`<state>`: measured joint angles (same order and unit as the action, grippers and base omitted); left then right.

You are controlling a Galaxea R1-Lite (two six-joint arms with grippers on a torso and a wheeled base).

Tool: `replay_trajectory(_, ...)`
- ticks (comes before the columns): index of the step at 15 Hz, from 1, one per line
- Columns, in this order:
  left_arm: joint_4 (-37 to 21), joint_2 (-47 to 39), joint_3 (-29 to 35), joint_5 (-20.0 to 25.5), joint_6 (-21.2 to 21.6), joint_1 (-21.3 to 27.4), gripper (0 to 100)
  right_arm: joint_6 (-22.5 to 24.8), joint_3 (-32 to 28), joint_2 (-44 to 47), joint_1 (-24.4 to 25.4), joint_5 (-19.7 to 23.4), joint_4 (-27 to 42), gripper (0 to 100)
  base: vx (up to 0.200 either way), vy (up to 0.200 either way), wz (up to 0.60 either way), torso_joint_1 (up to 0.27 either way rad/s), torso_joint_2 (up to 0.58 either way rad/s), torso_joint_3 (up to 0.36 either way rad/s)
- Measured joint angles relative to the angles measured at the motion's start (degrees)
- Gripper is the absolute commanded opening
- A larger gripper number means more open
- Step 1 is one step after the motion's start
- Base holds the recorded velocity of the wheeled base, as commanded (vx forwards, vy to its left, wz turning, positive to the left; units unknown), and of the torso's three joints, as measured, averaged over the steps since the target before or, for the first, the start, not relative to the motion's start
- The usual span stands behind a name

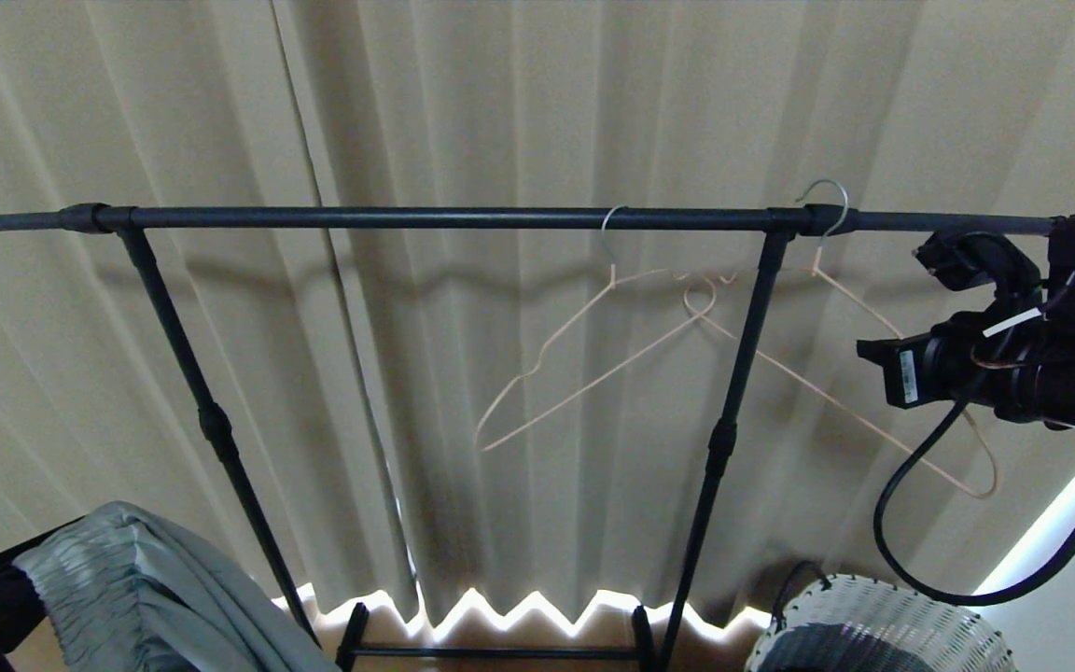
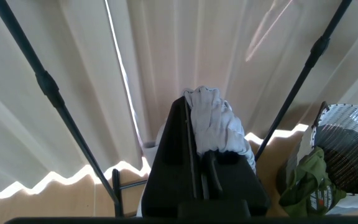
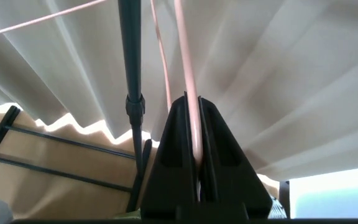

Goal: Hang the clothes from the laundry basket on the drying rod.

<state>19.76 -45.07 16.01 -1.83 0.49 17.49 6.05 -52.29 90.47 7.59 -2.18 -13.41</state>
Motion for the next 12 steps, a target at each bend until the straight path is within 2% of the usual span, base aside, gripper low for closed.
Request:
replay_trajectory(8, 0.0, 0.1, 0.1, 0.0, 0.0, 0.0, 0, -0.2, 3.3, -3.8, -0.2, 0.0, -0.4, 0, 0.000, 0.000, 0.00, 0.000, 0.00, 0.000)
replay_trajectory(12, 0.0, 0.1, 0.1, 0.0, 0.0, 0.0, 0, -0.1, 7.7, -5.2, -0.3, -0.1, -6.1, 0, 0.000, 0.000, 0.00, 0.000, 0.00, 0.000)
